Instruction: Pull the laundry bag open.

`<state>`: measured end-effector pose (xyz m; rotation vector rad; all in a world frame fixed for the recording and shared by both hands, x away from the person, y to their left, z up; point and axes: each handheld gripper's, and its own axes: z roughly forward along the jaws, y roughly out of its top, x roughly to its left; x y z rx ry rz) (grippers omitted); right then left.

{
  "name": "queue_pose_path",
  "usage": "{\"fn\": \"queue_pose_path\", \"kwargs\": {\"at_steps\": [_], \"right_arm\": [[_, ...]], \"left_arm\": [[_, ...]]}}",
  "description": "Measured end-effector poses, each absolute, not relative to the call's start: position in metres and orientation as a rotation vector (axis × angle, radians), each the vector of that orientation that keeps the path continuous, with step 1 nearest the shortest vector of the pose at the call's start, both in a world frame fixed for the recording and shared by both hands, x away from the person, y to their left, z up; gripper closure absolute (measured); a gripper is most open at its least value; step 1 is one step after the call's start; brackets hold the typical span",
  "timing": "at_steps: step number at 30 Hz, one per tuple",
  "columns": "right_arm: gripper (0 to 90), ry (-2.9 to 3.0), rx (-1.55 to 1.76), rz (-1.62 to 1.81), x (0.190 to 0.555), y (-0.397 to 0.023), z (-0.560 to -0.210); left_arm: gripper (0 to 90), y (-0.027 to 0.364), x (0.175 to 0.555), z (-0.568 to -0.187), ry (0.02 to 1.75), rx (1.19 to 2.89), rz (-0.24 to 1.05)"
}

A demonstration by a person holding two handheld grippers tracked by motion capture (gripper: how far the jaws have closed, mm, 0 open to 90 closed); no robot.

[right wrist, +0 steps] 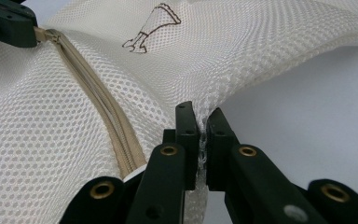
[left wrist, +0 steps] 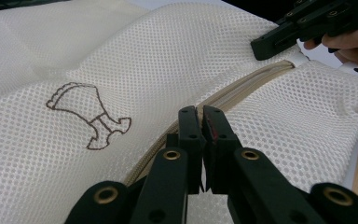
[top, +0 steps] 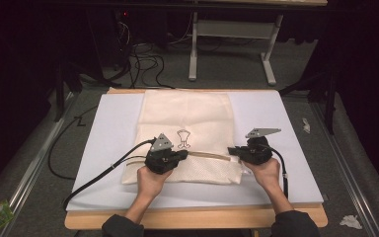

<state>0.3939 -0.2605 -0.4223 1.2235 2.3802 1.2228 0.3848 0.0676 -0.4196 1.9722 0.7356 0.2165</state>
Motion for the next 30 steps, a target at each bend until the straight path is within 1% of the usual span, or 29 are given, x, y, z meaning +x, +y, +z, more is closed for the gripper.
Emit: {"fn": "queue_pose_path", "kwargs": {"at_steps": [30], "right_arm": [[88.0,2.375,1.224,1.219,0.393,-0.262,-0.424]], "left_arm": [[87.2,0.083,0.384,-0.418,0.759,1.950,0.227]]}}
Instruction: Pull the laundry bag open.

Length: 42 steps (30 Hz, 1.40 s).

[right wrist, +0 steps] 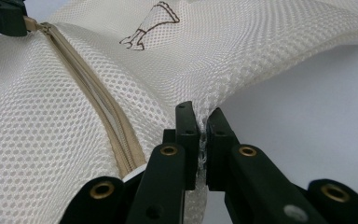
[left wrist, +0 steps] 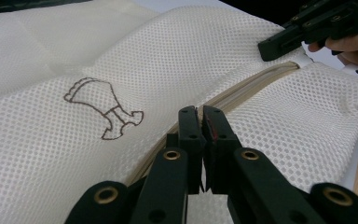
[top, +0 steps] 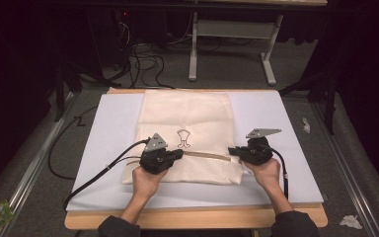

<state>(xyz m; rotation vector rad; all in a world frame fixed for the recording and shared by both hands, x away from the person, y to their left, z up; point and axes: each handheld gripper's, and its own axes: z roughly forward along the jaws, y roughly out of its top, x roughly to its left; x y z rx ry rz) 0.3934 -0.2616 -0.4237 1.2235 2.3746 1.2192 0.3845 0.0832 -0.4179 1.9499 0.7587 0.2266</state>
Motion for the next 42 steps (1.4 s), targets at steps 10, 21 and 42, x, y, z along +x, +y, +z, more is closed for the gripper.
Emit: {"fn": "queue_pose_path", "kwargs": {"at_steps": [10,21,42], "right_arm": [[88.0,2.372,1.232,1.219,0.393,-0.262,-0.424],[88.0,2.363,1.236,1.213,0.393,-0.265,-0.422],[88.0,2.354,1.243,1.211,0.393,-0.269,-0.422]], "left_arm": [[87.3,0.091,0.385,-0.417,0.775,1.938,0.234],[87.3,0.103,0.386,-0.414,0.792,1.922,0.245],[87.4,0.124,0.385,-0.410,0.832,1.911,0.276]]}}
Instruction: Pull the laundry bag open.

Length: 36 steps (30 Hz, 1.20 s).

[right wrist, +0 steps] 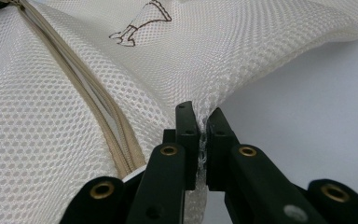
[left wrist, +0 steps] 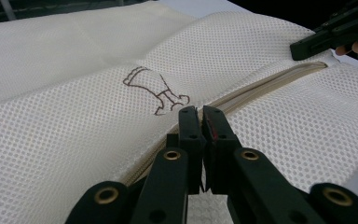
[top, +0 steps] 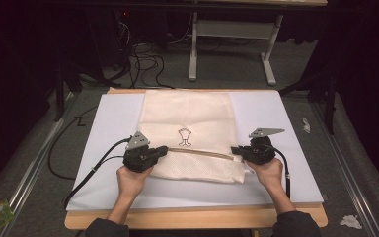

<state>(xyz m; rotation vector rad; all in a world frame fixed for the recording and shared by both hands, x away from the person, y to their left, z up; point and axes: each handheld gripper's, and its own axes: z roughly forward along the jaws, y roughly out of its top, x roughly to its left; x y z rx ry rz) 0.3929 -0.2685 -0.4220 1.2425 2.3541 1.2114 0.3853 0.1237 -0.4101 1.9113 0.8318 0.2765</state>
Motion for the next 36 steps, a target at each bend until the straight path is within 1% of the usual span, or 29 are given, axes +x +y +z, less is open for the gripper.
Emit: {"fn": "queue_pose_path", "kwargs": {"at_steps": [12,36], "right_arm": [[88.0,2.338,1.254,1.214,0.393,-0.274,-0.423],[88.1,2.323,1.286,1.198,0.392,-0.283,-0.427]], "left_arm": [[87.3,0.138,0.385,-0.407,0.860,1.891,0.296],[87.3,0.151,0.383,-0.406,0.888,1.877,0.316]]}}
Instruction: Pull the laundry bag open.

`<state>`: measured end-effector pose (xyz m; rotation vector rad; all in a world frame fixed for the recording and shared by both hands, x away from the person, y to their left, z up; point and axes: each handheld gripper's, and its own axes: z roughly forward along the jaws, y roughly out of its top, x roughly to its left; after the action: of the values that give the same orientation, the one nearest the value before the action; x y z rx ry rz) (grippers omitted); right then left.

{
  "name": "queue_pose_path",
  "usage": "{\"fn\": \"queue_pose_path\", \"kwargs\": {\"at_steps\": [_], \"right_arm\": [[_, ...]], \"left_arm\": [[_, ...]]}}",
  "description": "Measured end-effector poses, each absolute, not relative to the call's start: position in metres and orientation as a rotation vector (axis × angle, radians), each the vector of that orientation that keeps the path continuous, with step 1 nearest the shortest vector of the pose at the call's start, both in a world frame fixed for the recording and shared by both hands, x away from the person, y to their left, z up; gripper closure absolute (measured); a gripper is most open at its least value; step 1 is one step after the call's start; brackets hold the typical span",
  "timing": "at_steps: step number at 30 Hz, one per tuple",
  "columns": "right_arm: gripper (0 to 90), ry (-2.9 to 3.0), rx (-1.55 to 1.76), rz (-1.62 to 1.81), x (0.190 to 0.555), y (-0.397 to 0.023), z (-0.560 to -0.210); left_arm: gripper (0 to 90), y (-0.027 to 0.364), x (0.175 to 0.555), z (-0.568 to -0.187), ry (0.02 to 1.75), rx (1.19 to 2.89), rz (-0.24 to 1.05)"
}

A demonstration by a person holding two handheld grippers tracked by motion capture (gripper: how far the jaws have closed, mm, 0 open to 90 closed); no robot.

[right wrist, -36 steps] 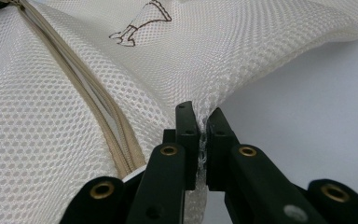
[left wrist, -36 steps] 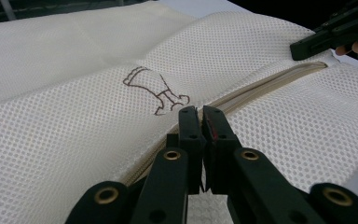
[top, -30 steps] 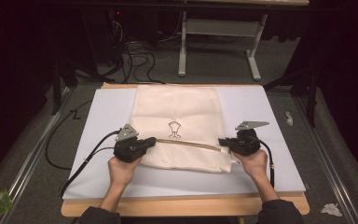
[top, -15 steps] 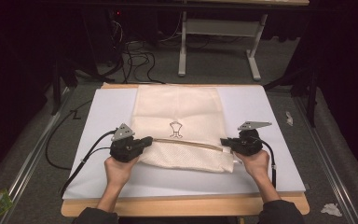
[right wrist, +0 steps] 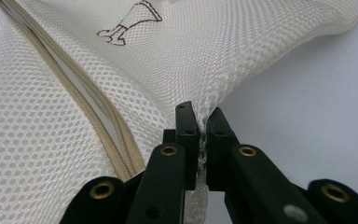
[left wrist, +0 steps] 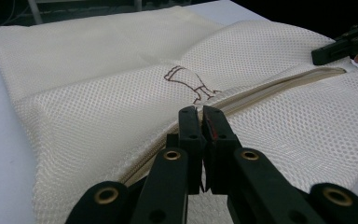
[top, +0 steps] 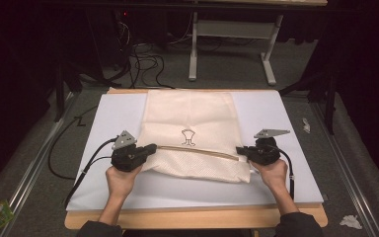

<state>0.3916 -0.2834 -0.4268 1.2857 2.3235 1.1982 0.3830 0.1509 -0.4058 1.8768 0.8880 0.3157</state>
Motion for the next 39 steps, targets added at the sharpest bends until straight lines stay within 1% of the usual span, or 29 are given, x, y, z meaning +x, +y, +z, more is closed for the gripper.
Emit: {"fn": "queue_pose_path", "kwargs": {"at_steps": [17,39], "right_arm": [[88.0,2.316,1.303,1.186,0.391,-0.288,-0.429],[88.0,2.265,1.322,1.189,0.390,-0.297,-0.429]], "left_arm": [[87.4,0.169,0.378,-0.403,0.919,1.861,0.356],[87.4,0.190,0.375,-0.401,0.967,1.820,0.370]]}}
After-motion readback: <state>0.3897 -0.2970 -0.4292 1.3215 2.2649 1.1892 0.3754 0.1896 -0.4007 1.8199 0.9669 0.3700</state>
